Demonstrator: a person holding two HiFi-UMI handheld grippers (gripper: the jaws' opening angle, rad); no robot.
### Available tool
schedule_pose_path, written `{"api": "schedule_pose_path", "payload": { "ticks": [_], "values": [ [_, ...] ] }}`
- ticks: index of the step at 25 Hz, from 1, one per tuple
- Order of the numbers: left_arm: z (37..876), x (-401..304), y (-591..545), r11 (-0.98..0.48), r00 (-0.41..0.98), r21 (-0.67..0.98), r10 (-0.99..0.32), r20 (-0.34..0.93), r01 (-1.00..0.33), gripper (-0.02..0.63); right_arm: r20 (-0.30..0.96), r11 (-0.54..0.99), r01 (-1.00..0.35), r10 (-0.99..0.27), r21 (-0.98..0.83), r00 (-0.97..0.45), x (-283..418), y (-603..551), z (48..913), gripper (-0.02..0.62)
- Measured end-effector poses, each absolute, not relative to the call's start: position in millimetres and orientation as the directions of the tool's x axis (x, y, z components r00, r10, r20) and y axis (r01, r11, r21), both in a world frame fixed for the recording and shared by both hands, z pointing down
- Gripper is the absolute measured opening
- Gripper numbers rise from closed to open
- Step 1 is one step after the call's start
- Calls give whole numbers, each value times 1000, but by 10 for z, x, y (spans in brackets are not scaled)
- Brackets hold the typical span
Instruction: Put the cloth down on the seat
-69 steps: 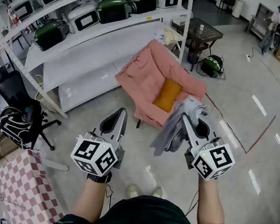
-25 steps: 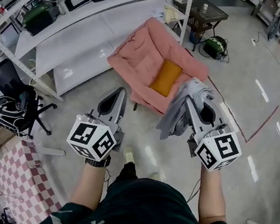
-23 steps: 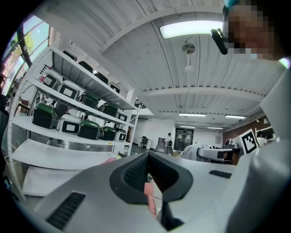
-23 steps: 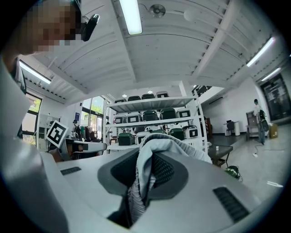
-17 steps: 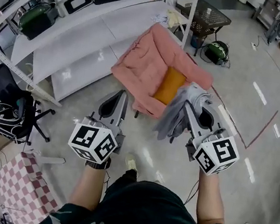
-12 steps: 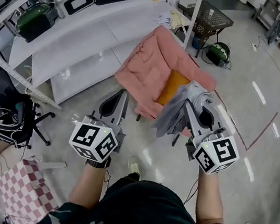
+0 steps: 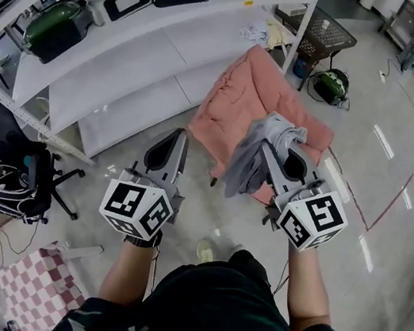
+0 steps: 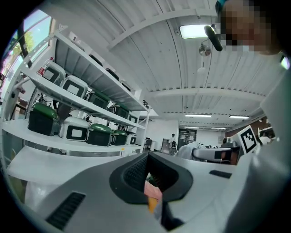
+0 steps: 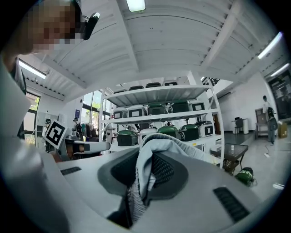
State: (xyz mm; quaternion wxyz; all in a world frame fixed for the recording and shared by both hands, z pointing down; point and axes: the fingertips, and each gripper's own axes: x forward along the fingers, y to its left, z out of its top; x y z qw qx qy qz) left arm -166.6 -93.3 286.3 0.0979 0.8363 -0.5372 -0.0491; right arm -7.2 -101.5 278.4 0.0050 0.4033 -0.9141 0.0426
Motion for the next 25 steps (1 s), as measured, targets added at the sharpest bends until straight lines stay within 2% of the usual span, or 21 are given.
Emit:
{"api": "schedule_pose_path", "payload": {
  "ticks": [8, 16, 25],
  "values": [
    [2908, -2103, -1141, -338, 352, 225, -935, 28, -914, 6, 28, 769, -626, -628, -129, -777, -855, -1451, 2786, 49],
    [2922, -2566, -1439, -195, 212, 220, -976, 53, -956, 6, 10, 887, -431, -436, -162, -900, -1756, -1920, 2875, 51],
    [3184, -2984, -1932, -41, 65, 239, -994, 93, -970, 6, -9, 925, -294, -305, -239, -952, -2469, -2599, 3094, 49]
  ]
}}
